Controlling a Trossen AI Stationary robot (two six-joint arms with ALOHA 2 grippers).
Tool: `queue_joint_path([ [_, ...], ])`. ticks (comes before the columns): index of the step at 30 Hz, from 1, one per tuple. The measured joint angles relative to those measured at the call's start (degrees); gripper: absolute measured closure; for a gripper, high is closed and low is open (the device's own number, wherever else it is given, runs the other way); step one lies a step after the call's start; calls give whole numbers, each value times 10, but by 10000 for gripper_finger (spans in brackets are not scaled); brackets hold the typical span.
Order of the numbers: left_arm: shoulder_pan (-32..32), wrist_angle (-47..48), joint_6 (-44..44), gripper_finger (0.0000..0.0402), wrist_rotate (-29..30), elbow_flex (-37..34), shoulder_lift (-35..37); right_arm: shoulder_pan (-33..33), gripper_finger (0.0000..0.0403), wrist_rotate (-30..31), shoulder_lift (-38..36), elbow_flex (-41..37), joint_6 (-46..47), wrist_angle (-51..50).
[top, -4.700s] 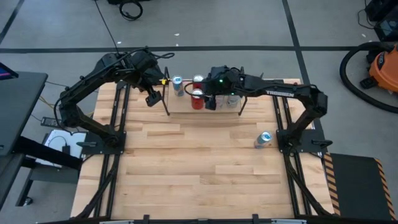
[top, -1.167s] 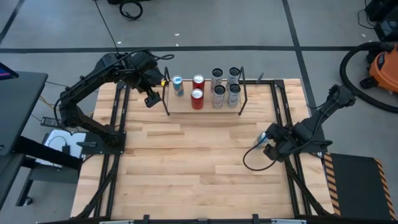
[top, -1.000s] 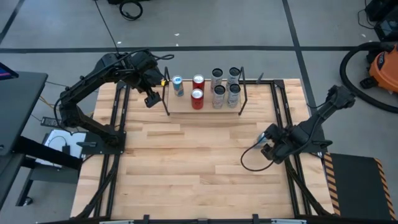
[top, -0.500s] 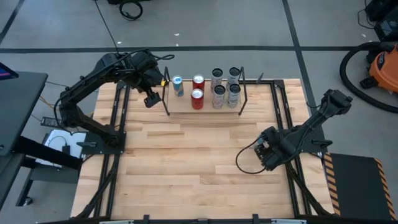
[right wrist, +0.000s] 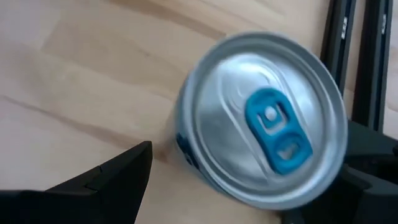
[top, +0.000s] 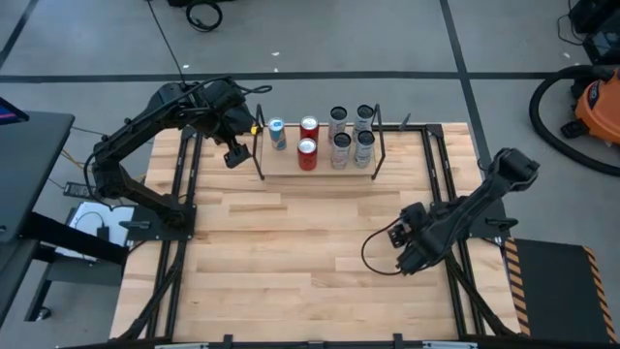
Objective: Place canned beverage on shelf
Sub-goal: Put the blue soda can on the shelf aligned with the other blue soda can
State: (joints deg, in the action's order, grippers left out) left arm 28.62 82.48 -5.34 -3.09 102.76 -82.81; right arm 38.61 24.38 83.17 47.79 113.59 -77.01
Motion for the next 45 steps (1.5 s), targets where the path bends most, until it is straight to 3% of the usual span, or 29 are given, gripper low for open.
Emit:
queue_joint_path([
  [5,0,0,1,30,0,0,0,0,53,28,28,0,22,0],
  [15,0,-1,1,30,0,0,0,0,59,23,76,0,50,-7],
  [26,0,-67,0,30,0,0,0,0,159,27,83,0,48,-18],
  [37,0,-121,26,30,0,0,0,4,164,46,75,2,10,-16],
  [45,0,-124,47,30,0,0,0,-1,164,152,47,49,-62,1],
])
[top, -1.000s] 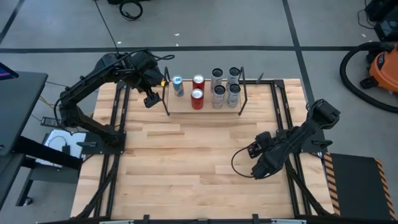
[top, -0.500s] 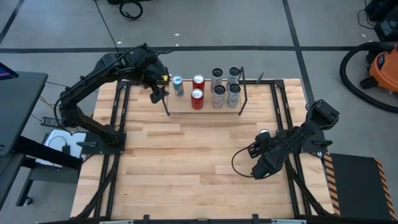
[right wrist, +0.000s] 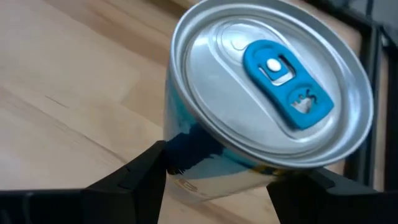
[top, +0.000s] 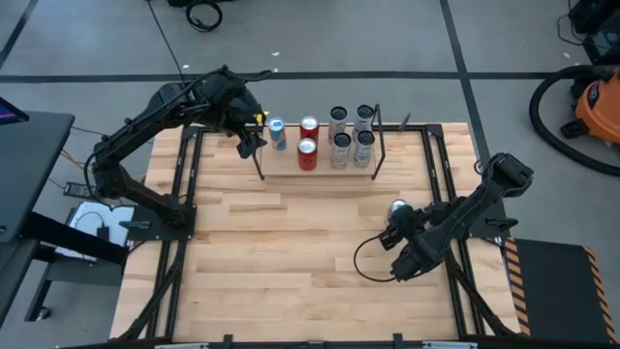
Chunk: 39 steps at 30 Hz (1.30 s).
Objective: Place canned beverage on shelf
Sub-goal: Put the blue soda can on the shelf aligned with the other blue soda can
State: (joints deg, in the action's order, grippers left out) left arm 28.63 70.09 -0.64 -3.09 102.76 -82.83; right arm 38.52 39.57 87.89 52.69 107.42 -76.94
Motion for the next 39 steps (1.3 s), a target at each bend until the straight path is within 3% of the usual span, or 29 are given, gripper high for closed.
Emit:
queue_joint_path([
  [6,-1,-14,1,30,-4,0,-5,-29,164,63,-5,36,-97,14],
  [13,-16,-42,2,30,-47,0,-33,-67,164,89,-5,89,-238,21],
  [22,-85,-69,-30,30,-54,0,-56,-96,163,91,-6,170,-440,87],
  [31,-170,-168,-61,30,-54,0,-58,-102,163,72,-10,213,-635,203],
  [39,-193,-215,-35,30,-54,0,-58,-104,163,39,-24,236,-737,253],
])
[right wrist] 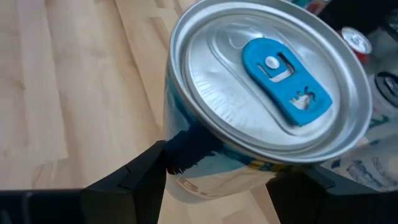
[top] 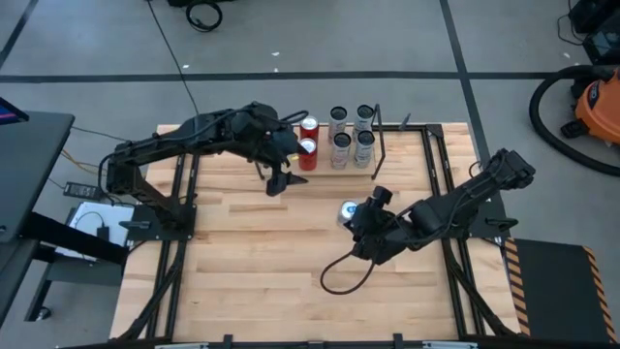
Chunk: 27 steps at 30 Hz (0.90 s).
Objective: Place canned beverage on shelf
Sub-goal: Put the blue soda can on the shelf aligned with the other blue soda can
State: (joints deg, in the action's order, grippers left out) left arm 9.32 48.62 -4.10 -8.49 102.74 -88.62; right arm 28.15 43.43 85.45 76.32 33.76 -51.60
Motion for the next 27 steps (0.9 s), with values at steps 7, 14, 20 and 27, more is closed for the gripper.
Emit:
queue_joint_path([
  [7,-6,0,14,30,1,0,0,-19,163,-58,-1,26,-51,28],
  [14,-6,7,82,30,3,0,-5,-57,163,-144,-1,31,-99,75],
  [20,-11,30,80,30,3,0,-35,-88,163,-219,-1,31,-129,112],
  [27,-37,41,51,31,2,0,-61,-129,163,-307,5,31,-140,120],
])
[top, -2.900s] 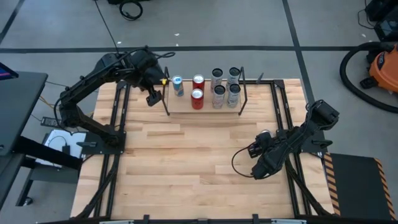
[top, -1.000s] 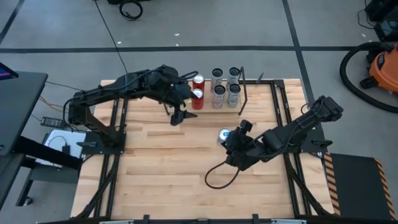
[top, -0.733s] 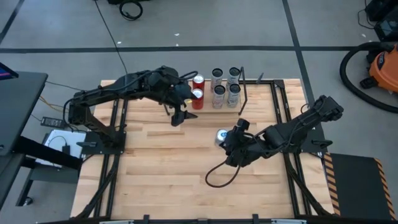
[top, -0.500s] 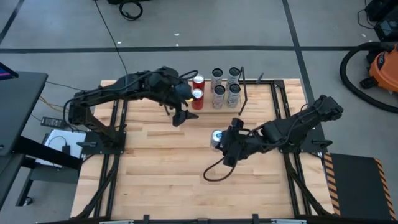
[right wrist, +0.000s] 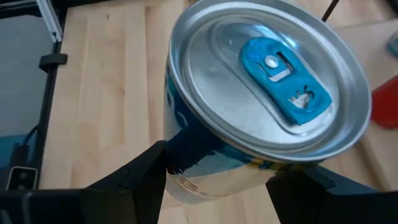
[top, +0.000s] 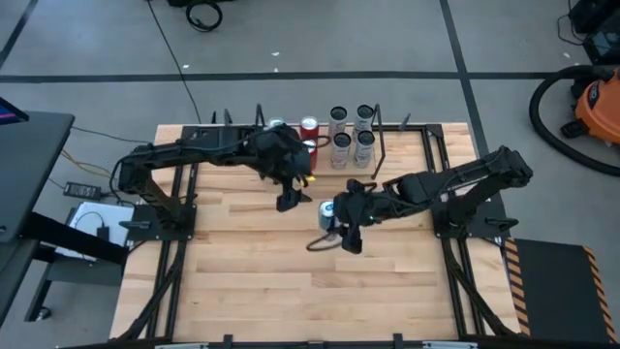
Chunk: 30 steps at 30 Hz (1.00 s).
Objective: Place canned beverage on shelf
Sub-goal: Put the blue soda can on the shelf aligned with the other blue soda can
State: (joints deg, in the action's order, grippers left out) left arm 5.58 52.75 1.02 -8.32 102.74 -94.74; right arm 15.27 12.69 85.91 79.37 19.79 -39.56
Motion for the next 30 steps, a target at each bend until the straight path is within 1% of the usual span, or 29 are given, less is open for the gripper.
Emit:
queue_joint_path([
  [6,-17,22,1,31,0,1,-5,-31,163,-76,24,0,1,6],
  [9,-23,39,1,31,-8,0,-9,-40,163,-103,32,0,-1,17],
  [13,-31,35,2,31,-11,0,-22,-47,163,-126,41,0,-4,35],
  [16,-38,30,0,31,-10,0,-33,-50,163,-134,49,0,-5,25],
  [23,-53,7,13,31,-10,1,-45,-48,163,-136,65,0,-20,42],
  [30,-59,17,18,31,-17,0,-61,-47,163,-145,77,-1,-34,48],
])
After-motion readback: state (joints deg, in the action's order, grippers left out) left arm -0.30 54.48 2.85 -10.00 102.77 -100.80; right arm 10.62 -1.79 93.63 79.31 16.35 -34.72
